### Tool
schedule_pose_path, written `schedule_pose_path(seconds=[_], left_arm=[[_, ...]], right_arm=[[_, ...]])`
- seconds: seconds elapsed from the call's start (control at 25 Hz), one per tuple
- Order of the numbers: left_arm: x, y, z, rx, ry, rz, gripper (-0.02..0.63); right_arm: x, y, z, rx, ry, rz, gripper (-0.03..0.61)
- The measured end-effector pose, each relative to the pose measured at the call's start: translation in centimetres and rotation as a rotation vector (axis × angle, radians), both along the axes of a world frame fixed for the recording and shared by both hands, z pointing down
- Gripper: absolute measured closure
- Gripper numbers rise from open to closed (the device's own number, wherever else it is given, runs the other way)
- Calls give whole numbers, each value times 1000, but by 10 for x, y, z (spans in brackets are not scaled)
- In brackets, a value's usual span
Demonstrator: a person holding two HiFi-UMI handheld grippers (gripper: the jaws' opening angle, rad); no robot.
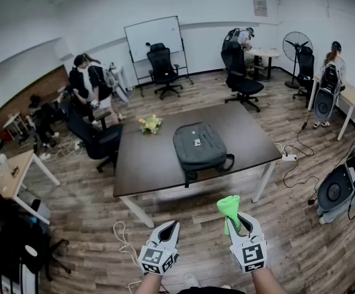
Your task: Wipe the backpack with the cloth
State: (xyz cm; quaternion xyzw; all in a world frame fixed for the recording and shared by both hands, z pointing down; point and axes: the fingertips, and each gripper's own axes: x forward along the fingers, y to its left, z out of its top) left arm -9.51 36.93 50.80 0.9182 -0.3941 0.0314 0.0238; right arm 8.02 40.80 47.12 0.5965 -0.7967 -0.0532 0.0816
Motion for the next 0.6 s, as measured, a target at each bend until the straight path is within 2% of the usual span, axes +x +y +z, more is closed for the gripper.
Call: schedule_pose_path(seconds=[0.32, 0.6], left_arm=[[-7, 5, 3, -16, 36, -1, 594], [-5, -7, 4, -19, 39, 15, 594]], right_arm=[[-7, 3, 1, 11, 78, 17, 491], [-8, -9, -5, 42, 22, 15, 482]])
